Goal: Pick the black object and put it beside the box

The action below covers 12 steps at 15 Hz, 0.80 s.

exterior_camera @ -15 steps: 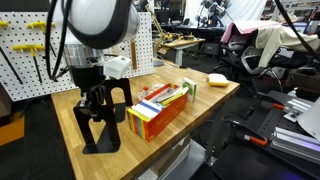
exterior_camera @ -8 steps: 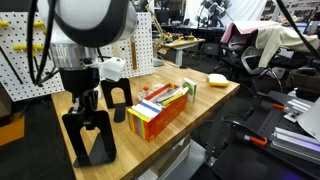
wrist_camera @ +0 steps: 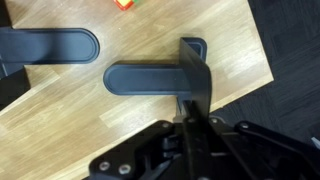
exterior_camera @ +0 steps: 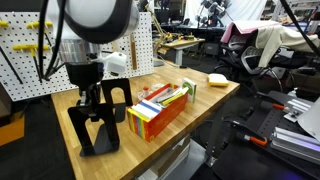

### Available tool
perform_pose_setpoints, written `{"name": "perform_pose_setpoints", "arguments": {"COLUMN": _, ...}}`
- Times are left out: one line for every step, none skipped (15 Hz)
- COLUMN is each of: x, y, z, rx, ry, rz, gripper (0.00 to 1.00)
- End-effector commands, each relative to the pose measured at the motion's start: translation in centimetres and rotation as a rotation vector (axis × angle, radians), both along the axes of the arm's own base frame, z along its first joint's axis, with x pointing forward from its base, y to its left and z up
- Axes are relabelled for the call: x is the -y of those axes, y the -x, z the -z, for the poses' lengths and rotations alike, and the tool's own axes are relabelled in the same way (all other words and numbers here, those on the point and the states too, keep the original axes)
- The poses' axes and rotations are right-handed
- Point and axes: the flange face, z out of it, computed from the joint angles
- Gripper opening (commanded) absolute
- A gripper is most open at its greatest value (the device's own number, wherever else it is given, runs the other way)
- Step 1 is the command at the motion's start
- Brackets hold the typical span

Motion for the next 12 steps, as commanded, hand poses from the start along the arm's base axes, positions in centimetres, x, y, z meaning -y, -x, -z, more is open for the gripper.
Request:
{"name": "perform_pose_setpoints", "arguments": {"x": 1.7, "y": -0.3, "z": -0.8, "rx": 0.025, "ry": 0.032, "rz": -0.019, "gripper": 0.01}}
{"name": "perform_pose_setpoints", "arguments": {"x": 2.1, "y": -0.5, "z": -0.8, "rx": 0.028, "ry": 0.036, "rz": -0.016, "gripper": 0.01}}
{"name": "perform_pose_setpoints", "arguments": {"x": 2.5, "y": -0.7, "z": -0.9, "rx": 0.032, "ry": 0.041, "rz": -0.013, "gripper": 0.01}}
{"name": "perform_pose_setpoints", "arguments": {"x": 2.8, "y": -0.8, "z": -1.1, "rx": 0.037, "ry": 0.045, "rz": -0.010, "gripper": 0.01}}
{"name": "perform_pose_setpoints", "arguments": {"x": 3.2, "y": -0.9, "z": -1.2, "rx": 0.041, "ry": 0.048, "rz": -0.006, "gripper": 0.01}}
{"name": "perform_pose_setpoints", "arguments": {"x": 3.5, "y": -1.0, "z": -1.3, "rx": 0.042, "ry": 0.051, "rz": -0.003, "gripper": 0.01}}
{"name": "perform_pose_setpoints", "arguments": {"x": 3.8, "y": -1.0, "z": -1.3, "rx": 0.041, "ry": 0.053, "rz": 0.002, "gripper": 0.01}}
{"name": "perform_pose_setpoints", "arguments": {"x": 4.0, "y": -0.9, "z": -1.2, "rx": 0.039, "ry": 0.054, "rz": 0.005, "gripper": 0.01}}
{"name": "perform_pose_setpoints", "arguments": {"x": 4.3, "y": -0.8, "z": -1.0, "rx": 0.034, "ry": 0.059, "rz": 0.007, "gripper": 0.01}}
{"name": "perform_pose_setpoints", "arguments": {"x": 4.6, "y": -0.6, "z": -0.8, "rx": 0.029, "ry": 0.065, "rz": 0.009, "gripper": 0.01}}
{"name": "perform_pose_setpoints", "arguments": {"x": 4.9, "y": -0.5, "z": -0.4, "rx": 0.022, "ry": 0.068, "rz": 0.012, "gripper": 0.01}}
{"name": "perform_pose_setpoints", "arguments": {"x": 5.1, "y": -0.4, "z": -0.1, "rx": 0.013, "ry": 0.069, "rz": 0.016, "gripper": 0.01}}
